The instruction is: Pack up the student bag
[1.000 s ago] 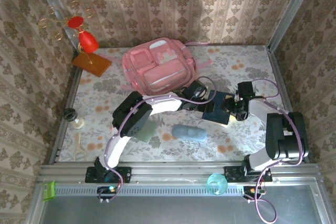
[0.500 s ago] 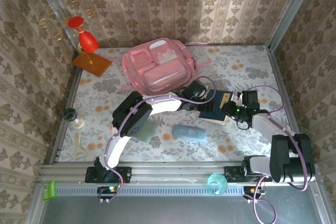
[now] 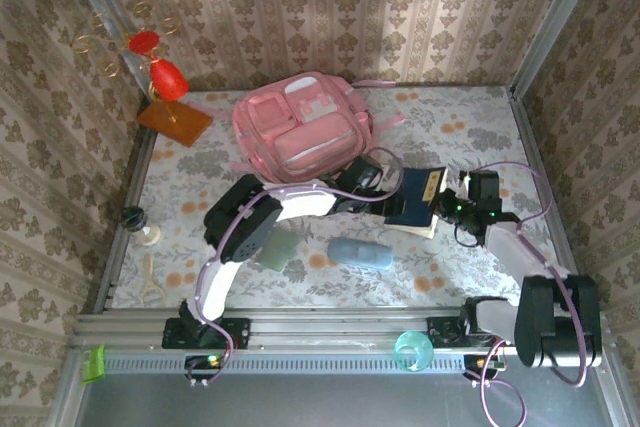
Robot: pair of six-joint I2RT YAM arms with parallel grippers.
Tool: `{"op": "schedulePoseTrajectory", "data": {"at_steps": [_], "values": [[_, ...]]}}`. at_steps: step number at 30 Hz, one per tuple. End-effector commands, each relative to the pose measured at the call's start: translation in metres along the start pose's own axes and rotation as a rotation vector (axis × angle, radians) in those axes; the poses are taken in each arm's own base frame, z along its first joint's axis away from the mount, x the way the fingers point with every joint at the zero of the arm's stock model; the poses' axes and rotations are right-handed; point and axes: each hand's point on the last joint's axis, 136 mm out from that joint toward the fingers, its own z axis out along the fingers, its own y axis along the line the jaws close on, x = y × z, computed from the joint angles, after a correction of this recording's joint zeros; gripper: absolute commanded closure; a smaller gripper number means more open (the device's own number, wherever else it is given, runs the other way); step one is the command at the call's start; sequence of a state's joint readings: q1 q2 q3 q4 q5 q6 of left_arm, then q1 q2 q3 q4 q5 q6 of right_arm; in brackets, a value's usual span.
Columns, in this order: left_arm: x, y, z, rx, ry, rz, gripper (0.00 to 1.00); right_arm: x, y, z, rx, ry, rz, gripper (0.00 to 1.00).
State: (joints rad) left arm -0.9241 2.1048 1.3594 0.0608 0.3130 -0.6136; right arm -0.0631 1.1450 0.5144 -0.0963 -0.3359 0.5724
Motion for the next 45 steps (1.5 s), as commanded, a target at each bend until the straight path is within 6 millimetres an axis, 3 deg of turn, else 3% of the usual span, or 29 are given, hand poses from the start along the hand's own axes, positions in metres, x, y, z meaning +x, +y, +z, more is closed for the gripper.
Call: {"op": "schedulePoseTrajectory", "data": {"at_steps": [1,5,10,15,18,20,25,29,33,35,37,38,40,45], "values": [[-0.053,-0.037,-0.062,0.171,-0.182,0.031,0.28,-0.026,0.051,-0.031,-0.201,-0.089,-0.018,1.0],[-0.074,-0.035,-0.104,0.244,-0.257,-0.009,0.23,-0.044,0.09,-0.063,-0.356,-0.159,-0.011,1.0],[-0.099,-0.05,-0.148,0.432,-0.329,-0.074,0.16,-0.059,0.135,-0.098,-0.533,-0.21,-0.02,1.0],[-0.113,-0.062,-0.163,0.491,-0.318,-0.071,0.11,-0.06,0.169,-0.122,-0.651,-0.23,-0.077,1.0],[-0.12,-0.075,-0.17,0.533,-0.314,-0.045,0.12,-0.055,0.181,-0.125,-0.675,-0.217,-0.121,1.0],[-0.122,-0.083,-0.173,0.547,-0.311,-0.024,0.18,-0.051,0.186,-0.123,-0.684,-0.203,-0.146,1.0],[-0.127,-0.088,-0.183,0.57,-0.327,-0.001,0.57,-0.048,0.181,-0.108,-0.628,-0.174,-0.213,1.0],[-0.127,-0.086,-0.191,0.575,-0.336,0.012,0.81,-0.047,0.174,-0.098,-0.568,-0.144,-0.268,0.98],[-0.128,-0.09,-0.205,0.587,-0.359,0.033,1.0,-0.046,0.163,-0.094,-0.528,-0.13,-0.289,0.61],[-0.127,-0.093,-0.212,0.594,-0.372,0.046,1.0,-0.046,0.155,-0.088,-0.522,-0.118,-0.276,0.5],[-0.126,-0.096,-0.217,0.597,-0.378,0.054,1.0,-0.04,0.162,-0.084,-0.59,-0.068,-0.257,0.24],[-0.125,-0.098,-0.22,0.6,-0.38,0.058,1.0,-0.038,0.169,-0.084,-0.633,-0.046,-0.251,0.17],[-0.124,-0.101,-0.225,0.611,-0.388,0.059,1.0,-0.032,0.181,-0.083,-0.697,-0.008,-0.255,0.08],[-0.124,-0.109,-0.237,0.638,-0.405,0.064,1.0,-0.021,0.201,-0.086,-0.774,-0.001,-0.302,0.05]]}}
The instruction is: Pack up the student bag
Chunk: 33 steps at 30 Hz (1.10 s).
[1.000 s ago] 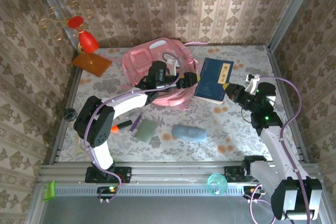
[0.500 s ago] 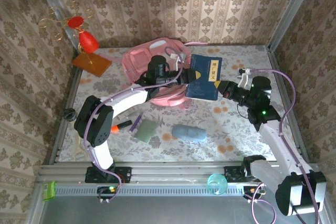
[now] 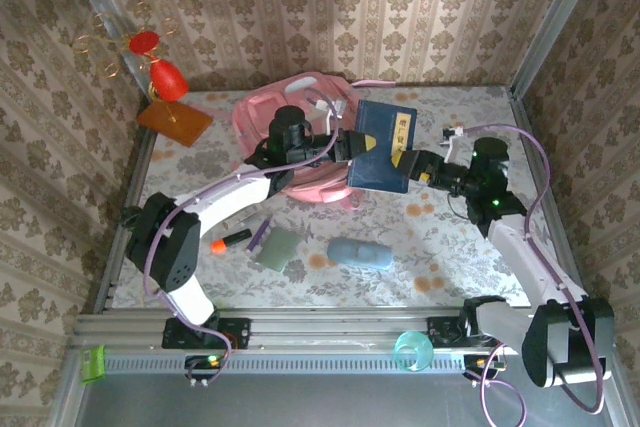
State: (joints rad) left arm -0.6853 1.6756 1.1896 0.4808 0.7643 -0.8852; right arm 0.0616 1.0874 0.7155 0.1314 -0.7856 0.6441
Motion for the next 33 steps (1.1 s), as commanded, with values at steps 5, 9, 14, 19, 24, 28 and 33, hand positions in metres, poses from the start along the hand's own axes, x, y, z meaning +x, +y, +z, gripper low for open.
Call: {"op": "schedulePoseTrajectory", "data": {"at_steps": [5,9,14,19,24,28,33], "values": [[-0.02,-0.046,-0.015,0.144,-0.072,0.045,1.0,-0.002,0.04,0.014,-0.247,0.003,-0.02,0.08],[-0.026,-0.033,-0.02,0.113,-0.115,0.004,1.0,-0.01,0.06,0.011,-0.334,-0.039,-0.018,0.38],[-0.029,-0.005,-0.024,0.051,-0.147,-0.036,1.0,-0.02,0.07,0.003,-0.333,-0.107,-0.008,0.68],[-0.018,0.024,-0.019,0.011,-0.118,-0.052,0.64,-0.031,0.068,0.0,-0.266,-0.159,0.019,1.0],[0.005,0.1,-0.044,-0.26,-0.014,0.024,0.41,-0.035,0.017,-0.009,-0.045,-0.132,0.129,1.0],[0.042,0.163,-0.075,-0.68,0.222,0.297,0.31,-0.033,-0.023,-0.02,0.064,-0.095,0.253,1.0],[0.07,0.192,-0.077,-0.827,0.495,0.489,0.27,-0.028,-0.045,-0.022,0.135,-0.089,0.269,1.0]]}}
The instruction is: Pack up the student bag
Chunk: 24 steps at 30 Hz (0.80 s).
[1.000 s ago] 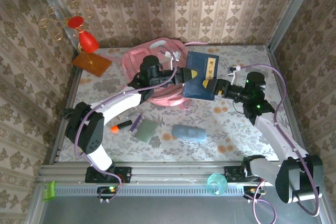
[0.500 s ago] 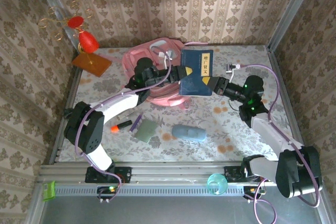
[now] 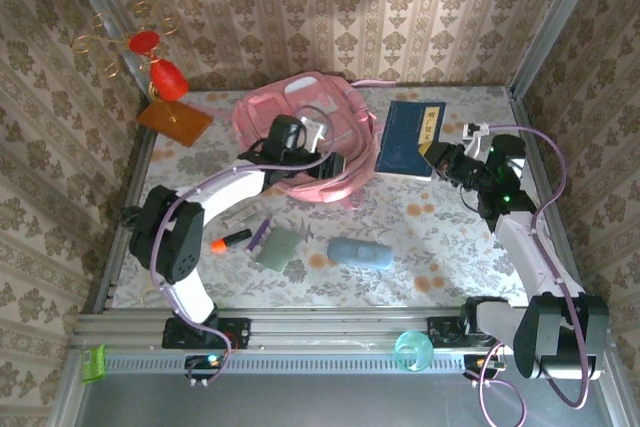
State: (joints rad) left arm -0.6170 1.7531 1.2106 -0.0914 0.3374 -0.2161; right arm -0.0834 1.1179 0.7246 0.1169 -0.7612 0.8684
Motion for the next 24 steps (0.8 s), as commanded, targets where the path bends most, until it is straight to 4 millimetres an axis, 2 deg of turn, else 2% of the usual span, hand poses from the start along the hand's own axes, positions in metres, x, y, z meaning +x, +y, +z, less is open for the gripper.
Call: {"op": "schedulePoseTrajectory", "data": {"at_steps": [1,7,12,17,21,24], "values": [[0.038,0.025,0.009,-0.174,0.236,0.291,0.28,0.002,-0.004,0.001,0.031,0.026,-0.015,1.0],[0.035,0.033,0.027,-0.199,0.293,0.331,0.33,0.004,-0.009,0.005,0.031,0.045,-0.001,1.0],[0.033,0.031,0.035,-0.179,0.301,0.329,0.4,0.004,-0.012,0.002,0.039,0.044,-0.005,1.0],[0.031,0.035,0.035,-0.194,0.3,0.322,0.57,0.007,-0.015,0.002,0.041,0.045,0.0,1.0],[0.022,0.029,0.033,-0.153,0.272,0.299,0.73,0.01,-0.02,0.003,0.048,0.057,0.003,1.0],[0.012,0.027,0.028,-0.134,0.247,0.281,0.81,0.017,-0.026,0.004,0.057,0.089,0.01,1.0]]}}
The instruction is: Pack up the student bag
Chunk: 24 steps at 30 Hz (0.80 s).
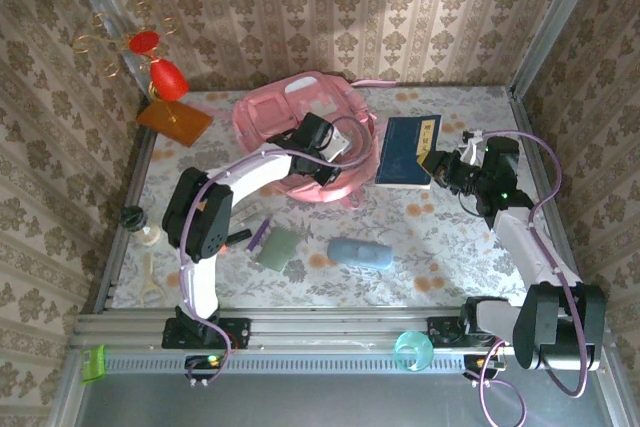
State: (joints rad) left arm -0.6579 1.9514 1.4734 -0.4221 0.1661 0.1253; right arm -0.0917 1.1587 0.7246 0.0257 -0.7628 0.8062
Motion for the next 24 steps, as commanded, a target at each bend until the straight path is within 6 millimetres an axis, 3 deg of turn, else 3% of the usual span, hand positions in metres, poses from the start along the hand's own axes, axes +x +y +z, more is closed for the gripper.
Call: {"op": "schedulePoseTrajectory", "data": {"at_steps": [1,7,10,14,19,24], "values": [[-0.013,0.006,-0.01,0.034,-0.039,-0.032,0.84,0.007,-0.001,0.001,-0.012,0.046,-0.021,1.0],[-0.027,0.009,-0.026,0.1,-0.107,-0.078,0.98,0.018,-0.009,0.001,0.004,0.082,-0.016,1.0],[-0.037,0.01,-0.037,0.119,-0.149,-0.094,1.0,0.022,-0.012,0.001,0.008,0.094,-0.006,1.0],[-0.066,0.011,-0.076,0.137,-0.279,-0.105,1.0,0.038,-0.017,0.005,0.01,0.153,0.014,1.0],[-0.093,0.023,-0.129,0.147,-0.434,-0.097,1.0,0.068,-0.005,0.016,-0.04,0.271,0.01,1.0],[-0.111,0.016,-0.168,0.214,-0.52,-0.048,1.0,0.093,0.012,0.05,-0.104,0.344,0.021,1.0]]}}
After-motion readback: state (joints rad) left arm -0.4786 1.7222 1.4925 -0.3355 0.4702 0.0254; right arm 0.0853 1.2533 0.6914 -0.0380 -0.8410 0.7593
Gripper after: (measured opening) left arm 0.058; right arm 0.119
